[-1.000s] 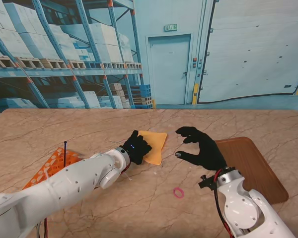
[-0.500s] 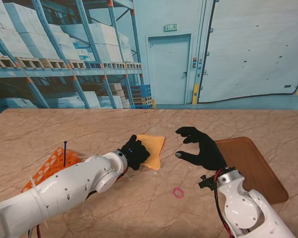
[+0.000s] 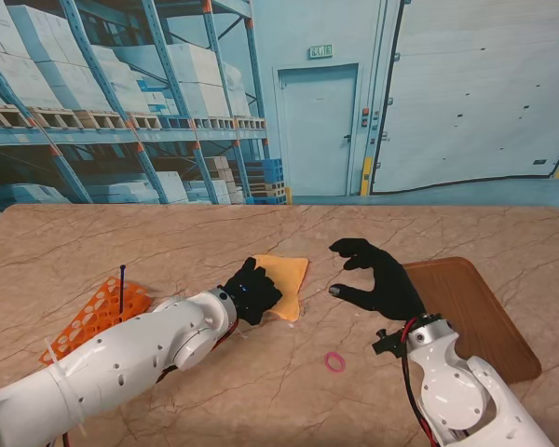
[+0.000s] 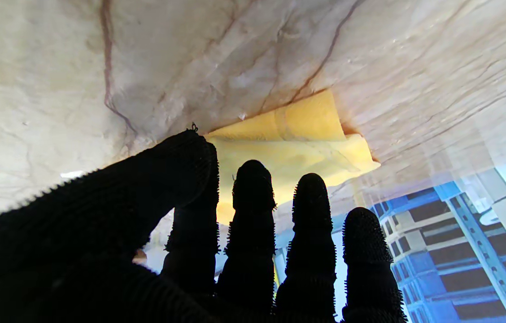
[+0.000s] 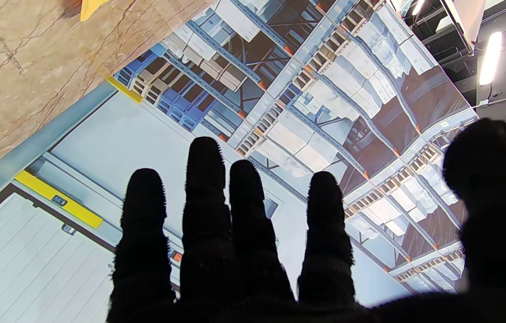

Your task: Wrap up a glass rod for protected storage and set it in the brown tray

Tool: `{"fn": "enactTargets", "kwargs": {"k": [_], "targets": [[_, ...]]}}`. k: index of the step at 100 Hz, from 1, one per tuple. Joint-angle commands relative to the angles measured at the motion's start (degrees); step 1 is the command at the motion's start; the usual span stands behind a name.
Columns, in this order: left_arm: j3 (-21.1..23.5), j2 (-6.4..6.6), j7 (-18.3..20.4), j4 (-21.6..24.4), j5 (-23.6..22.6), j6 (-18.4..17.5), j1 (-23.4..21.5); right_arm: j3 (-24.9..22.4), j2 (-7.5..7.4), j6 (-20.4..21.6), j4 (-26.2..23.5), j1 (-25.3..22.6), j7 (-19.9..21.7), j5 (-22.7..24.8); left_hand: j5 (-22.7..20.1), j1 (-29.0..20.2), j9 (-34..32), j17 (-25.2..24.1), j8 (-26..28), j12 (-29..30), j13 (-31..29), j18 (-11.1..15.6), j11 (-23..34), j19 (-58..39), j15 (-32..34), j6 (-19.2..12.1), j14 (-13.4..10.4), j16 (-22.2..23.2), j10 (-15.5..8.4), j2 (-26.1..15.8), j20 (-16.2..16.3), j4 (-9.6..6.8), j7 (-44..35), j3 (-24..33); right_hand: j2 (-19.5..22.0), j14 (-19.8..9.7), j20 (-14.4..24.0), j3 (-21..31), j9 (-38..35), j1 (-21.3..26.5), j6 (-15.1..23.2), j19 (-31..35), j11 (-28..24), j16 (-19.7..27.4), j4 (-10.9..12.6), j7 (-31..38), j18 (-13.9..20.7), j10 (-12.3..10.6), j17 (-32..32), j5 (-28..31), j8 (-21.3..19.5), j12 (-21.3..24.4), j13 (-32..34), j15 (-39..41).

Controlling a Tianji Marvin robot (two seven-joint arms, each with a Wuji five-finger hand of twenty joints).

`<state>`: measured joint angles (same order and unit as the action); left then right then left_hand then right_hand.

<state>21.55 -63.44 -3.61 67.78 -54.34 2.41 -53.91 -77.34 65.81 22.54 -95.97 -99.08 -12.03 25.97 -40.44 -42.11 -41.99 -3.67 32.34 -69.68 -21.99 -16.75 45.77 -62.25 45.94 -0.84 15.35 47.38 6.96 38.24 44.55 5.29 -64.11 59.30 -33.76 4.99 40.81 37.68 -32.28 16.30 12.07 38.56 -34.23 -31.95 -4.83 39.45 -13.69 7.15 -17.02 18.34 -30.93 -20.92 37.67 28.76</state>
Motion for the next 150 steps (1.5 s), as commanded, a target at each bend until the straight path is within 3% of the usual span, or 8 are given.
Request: {"fn": "enactTargets", "kwargs": {"k": [1,18,33,47,71,80,121,150], "targets": [[0.2,-0.64,-2.0,-0.8,-0.3,0.4,-0.6,0.1,0.27,0.3,-0.2,-0.3,-0.2,0.1,3.6,1.0,2.8,-0.5,1.3,0.7,1.8,0.5,-0.2,0.6,-0.4,0.5,0.5,-1.2,0.8,-0.2,-0.1,1.16,0.3,-0.7,-2.5,-0.1,0.4,1.2,-1.0,-1.5,-0.2,2.0,-0.3,-0.5,1.6,-0.1,0.5,-0.2,-0.2,0.4,0.0,-0.5,1.6,0.8],[-0.3,-0.20,-1.3,-0.5,-1.4,0.8,-0.3,0.0,0.31,0.4,-0.2,-0.4,-0.4,0.2,8.4,3.2,8.8,-1.2,1.0,14.3,3.6,0.8,0.1,1.7,-2.6,2.7,0.5,-3.4,1.6,0.5,-0.8,2.93,4.1,-6.0,-2.5,-0.1,0.4,1.3,-1.1,-1.5,-0.2,2.0,-0.3,-0.5,1.6,-0.1,0.5,-0.2,-0.2,0.4,-0.1,-0.5,1.5,0.8],[-3.3,0.05,-1.3,-1.6,-3.0,1.0,1.8,-0.1,0.32,0.5,-0.2,-0.4,-0.5,0.3,10.5,9.8,11.8,-1.6,1.3,17.9,4.7,0.7,-3.1,2.7,-4.6,6.1,0.4,-4.6,2.5,-6.4,-1.1,-1.20,13.4,-8.0,-2.5,-0.1,0.4,1.3,-1.0,-1.5,-0.3,2.1,-0.3,-0.5,1.6,-0.1,0.5,-0.2,-0.3,0.4,-0.1,-0.5,1.6,0.8],[-6.7,-1.00,-3.6,-4.3,-3.1,3.2,3.6,-0.1,0.33,0.5,-0.2,-0.4,-0.6,0.3,11.2,8.8,11.5,-1.1,2.4,17.9,4.2,0.9,-2.3,2.2,-3.6,6.6,0.9,-4.1,2.9,-7.1,-0.9,-1.71,13.4,-8.1,-2.5,0.0,0.4,1.2,-1.1,-1.5,-0.2,2.1,-0.3,-0.5,1.6,-0.1,0.4,-0.2,-0.3,0.4,-0.1,-0.5,1.6,0.8],[-8.2,-2.86,-3.5,-7.1,0.1,5.3,4.4,-0.3,0.38,0.5,-0.1,-0.6,-0.9,0.4,5.2,-0.1,7.6,-0.4,-2.9,17.3,2.1,0.3,0.2,1.2,-1.8,2.1,1.4,-3.9,2.6,-1.3,-1.3,4.49,5.3,-9.4,-2.5,0.0,0.4,1.3,-1.2,-1.6,-0.3,2.1,-0.3,-0.5,1.6,-0.1,0.5,-0.2,-0.3,0.5,-0.1,-0.5,1.6,0.9],[-8.5,-3.30,-4.2,-7.9,0.5,5.2,4.5,-0.3,0.40,0.5,-0.2,-0.6,-1.0,0.4,1.0,-2.2,3.6,0.1,-5.0,8.6,1.0,0.2,-1.5,0.6,-1.1,0.6,1.2,-3.9,2.1,-2.7,-1.5,3.75,2.0,-6.6,-2.5,0.0,0.4,1.3,-1.1,-1.6,-0.3,2.1,-0.3,-0.5,1.6,-0.1,0.4,-0.2,-0.2,0.5,-0.1,-0.5,1.6,0.9],[-2.3,-2.42,-4.5,-4.2,1.7,1.3,1.0,-0.4,0.43,0.6,-0.3,-0.8,-1.1,0.4,-1.1,5.3,2.1,-0.1,1.8,5.8,1.4,-0.3,-3.4,1.4,-2.3,0.3,0.7,-4.6,1.1,2.2,-2.5,-1.73,-3.5,10.2,-2.5,0.0,0.4,1.4,-1.2,-1.7,-0.3,2.1,-0.3,-0.5,1.7,-0.1,0.5,-0.1,-0.2,0.4,-0.1,-0.5,1.6,0.9],[2.5,-0.08,3.2,2.8,2.0,-0.2,-2.1,-0.5,0.44,0.8,-0.3,-0.9,-1.2,0.4,-1.6,5.8,2.4,-0.1,3.6,6.8,1.4,-0.4,-4.6,1.6,-3.2,1.4,1.0,-4.9,1.8,2.9,-2.7,-2.22,-3.8,12.2,-2.5,0.1,0.4,1.5,-1.2,-1.7,-0.2,2.1,-0.3,-0.6,1.7,-0.1,0.5,-0.2,-0.2,0.5,-0.1,-0.5,1.6,0.9]]}}
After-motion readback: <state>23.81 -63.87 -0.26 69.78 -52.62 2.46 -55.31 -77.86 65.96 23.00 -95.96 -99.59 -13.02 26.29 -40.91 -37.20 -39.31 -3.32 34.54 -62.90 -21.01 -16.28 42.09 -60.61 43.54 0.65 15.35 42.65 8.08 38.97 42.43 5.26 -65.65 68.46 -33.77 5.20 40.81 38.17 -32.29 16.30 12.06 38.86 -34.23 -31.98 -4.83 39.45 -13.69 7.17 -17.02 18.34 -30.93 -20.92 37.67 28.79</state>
